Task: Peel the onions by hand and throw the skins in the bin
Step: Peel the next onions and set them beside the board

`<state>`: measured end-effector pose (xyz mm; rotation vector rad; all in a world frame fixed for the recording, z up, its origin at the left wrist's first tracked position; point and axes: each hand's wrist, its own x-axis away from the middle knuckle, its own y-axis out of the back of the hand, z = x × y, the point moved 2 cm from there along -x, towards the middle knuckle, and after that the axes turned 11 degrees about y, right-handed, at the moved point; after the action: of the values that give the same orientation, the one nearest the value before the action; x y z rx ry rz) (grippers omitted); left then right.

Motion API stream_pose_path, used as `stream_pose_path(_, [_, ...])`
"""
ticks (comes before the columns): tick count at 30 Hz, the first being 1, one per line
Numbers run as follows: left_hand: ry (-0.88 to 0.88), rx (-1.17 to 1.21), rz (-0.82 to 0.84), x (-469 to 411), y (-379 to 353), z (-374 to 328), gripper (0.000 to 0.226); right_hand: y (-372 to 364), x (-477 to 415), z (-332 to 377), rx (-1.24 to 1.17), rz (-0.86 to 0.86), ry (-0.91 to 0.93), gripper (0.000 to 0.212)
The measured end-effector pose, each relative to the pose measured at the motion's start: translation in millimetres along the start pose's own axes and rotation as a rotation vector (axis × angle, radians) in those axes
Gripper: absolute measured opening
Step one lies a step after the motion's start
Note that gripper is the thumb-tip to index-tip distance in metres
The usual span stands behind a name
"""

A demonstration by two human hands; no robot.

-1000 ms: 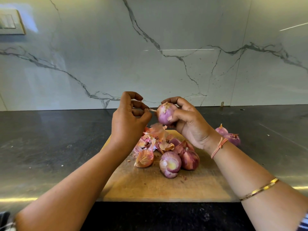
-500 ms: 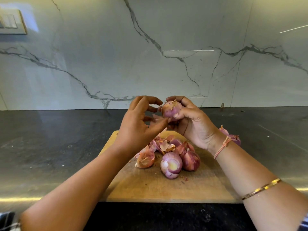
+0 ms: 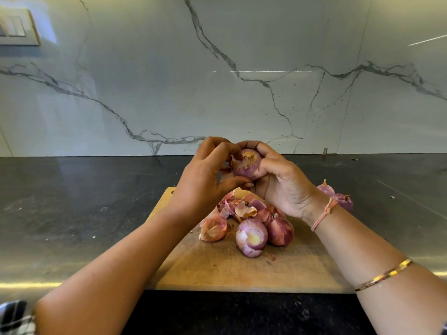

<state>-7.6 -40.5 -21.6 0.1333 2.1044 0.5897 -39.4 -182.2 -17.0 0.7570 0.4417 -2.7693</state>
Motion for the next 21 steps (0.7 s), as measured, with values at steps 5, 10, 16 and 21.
stream_pose_path(5, [-0.074, -0.028, -0.023, -0.2, -0.9, 0.8, 0.025, 0.9, 0.4, 1.4, -0.02, -0.013, -0.001, 0.048])
stream_pose_path(10, [-0.031, 0.02, -0.016, 0.5, -1.8, 2.0, 0.039, 1.6, 0.3, 0.8, 0.0, -0.008, 0.004, 0.046])
stream_pose_path(16, [-0.039, 0.0, 0.006, 0.7, 0.3, 0.7, 0.043, 1.6, 1.0, 0.1, -0.022, 0.0, -0.004, 0.043])
stream_pose_path(21, [-0.074, -0.049, 0.012, -0.1, 0.7, 2.1, 0.039, -0.1, 1.4, -0.2, -0.059, 0.003, -0.018, 0.037])
